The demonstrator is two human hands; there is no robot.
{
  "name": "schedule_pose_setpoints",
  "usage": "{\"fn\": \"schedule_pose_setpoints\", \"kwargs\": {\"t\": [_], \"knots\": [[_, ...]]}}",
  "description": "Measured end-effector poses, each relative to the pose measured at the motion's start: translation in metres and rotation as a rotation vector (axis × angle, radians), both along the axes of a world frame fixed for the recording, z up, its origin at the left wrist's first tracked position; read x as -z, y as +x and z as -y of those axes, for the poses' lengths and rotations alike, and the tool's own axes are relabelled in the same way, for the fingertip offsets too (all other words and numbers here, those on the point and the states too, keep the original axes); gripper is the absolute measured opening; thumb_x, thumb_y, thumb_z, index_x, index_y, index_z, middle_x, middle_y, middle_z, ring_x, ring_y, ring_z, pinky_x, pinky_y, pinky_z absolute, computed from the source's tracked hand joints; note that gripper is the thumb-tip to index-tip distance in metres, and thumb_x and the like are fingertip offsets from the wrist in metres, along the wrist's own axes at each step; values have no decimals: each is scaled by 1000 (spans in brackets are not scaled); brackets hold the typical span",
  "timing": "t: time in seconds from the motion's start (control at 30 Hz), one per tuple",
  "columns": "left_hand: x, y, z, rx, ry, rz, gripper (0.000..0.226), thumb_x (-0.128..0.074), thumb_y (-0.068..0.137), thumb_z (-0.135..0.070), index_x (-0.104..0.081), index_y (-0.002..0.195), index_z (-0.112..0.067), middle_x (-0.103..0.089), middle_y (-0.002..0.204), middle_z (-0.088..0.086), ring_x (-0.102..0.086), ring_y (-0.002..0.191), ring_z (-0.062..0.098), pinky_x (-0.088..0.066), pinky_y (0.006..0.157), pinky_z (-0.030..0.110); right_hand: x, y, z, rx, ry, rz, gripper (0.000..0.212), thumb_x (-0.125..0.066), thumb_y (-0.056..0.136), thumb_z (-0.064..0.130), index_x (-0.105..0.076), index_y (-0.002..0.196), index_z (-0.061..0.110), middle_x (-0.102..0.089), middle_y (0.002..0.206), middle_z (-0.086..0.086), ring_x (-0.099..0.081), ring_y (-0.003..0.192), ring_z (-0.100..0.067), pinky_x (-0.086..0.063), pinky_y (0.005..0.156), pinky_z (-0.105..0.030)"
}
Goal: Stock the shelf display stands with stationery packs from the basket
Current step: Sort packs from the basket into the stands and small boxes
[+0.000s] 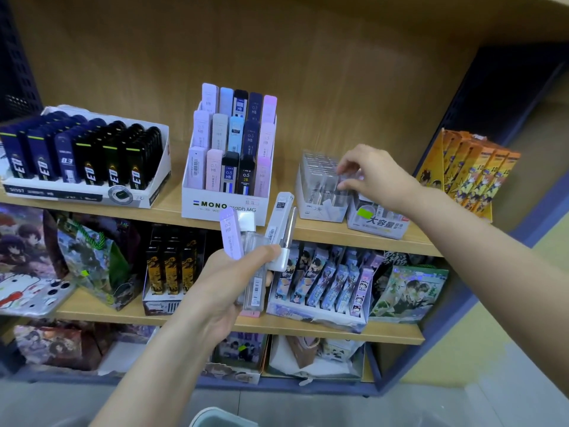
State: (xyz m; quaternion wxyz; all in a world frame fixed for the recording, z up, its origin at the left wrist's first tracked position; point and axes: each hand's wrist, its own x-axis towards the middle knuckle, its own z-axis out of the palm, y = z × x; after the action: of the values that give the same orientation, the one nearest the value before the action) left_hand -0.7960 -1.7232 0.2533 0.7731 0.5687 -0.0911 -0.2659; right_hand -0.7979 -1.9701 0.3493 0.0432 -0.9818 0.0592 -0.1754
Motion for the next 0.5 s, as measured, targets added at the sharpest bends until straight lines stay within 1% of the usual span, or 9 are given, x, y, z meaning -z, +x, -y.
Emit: {"fn": "schedule_pose_setpoints", "kwargs": {"t": [0.07,0.1,0.17,0.2,0.27,0.33,0.37,0.43,0.5], "knots": [[-1,-1,0,0,5,11,27,-72,79,-22,-64,103,-14,-61,74,0,-54,74,18,-34,105,54,3,-4,-3,29,-126,95,24,-66,86,17,-64,109,13,-50,108,-2,-46,102,-16,-34,89,-25],[0,0,0,3,-1,9,28,-72,79,-22,-64,104,-13,-62,76,1,-57,80,22,-34,105,55,4,-9,-8,31,-127,178,22,-63,89,17,-63,111,12,-50,109,-3,-47,102,-16,-33,87,-22],[0,0,0,-3,10,18,30,-73,79,-23,-64,107,-14,-61,80,1,-59,100,33,-34,105,55,7,-21,-28,4,52,311,15,-55,95,19,-63,103,10,-54,98,-2,-51,85,-10,-37,77,-18],[-1,0,1,-5,15,22,29,-73,79,-23,-64,105,-14,-61,77,-1,-60,98,32,-36,103,53,11,-27,-40,-15,195,297,16,-52,96,23,-63,97,12,-58,91,-3,-52,76,-6,-42,72,-21],[-2,-1,3,-7,43,35,20,-71,81,-21,-66,99,-15,-63,65,-4,-59,70,18,-46,85,42,18,-38,-66,-36,460,78,27,-47,96,38,-64,90,18,-66,86,-4,-55,63,0,-49,65,-23],[-5,-4,4,-4,67,41,10,-70,83,-18,-68,92,-17,-62,60,-6,-54,54,10,-44,62,30,24,-47,-86,-52,638,-163,27,-45,94,46,-63,85,26,-67,80,0,-54,53,3,-52,62,-19],[-7,-7,5,-1,73,43,7,-69,84,-17,-68,90,-17,-63,60,-5,-54,51,9,-42,55,27,27,-49,-91,-57,736,-216,27,-48,93,45,-63,81,26,-66,73,2,-53,50,3,-50,59,-14],[-9,-10,7,-9,79,45,5,-67,85,-15,-67,90,-17,-63,64,-3,-54,49,9,-43,47,22,30,-50,-96,-64,921,-233,26,-54,93,38,-63,77,20,-62,66,5,-54,53,-1,-47,58,-11],[-11,-12,7,-27,64,35,8,-66,85,-14,-67,92,-17,-64,68,-1,-54,52,10,-44,46,21,32,-52,-96,-69,1059,-231,26,-53,95,31,-66,82,13,-67,72,3,-61,65,-5,-52,67,-15]]}}
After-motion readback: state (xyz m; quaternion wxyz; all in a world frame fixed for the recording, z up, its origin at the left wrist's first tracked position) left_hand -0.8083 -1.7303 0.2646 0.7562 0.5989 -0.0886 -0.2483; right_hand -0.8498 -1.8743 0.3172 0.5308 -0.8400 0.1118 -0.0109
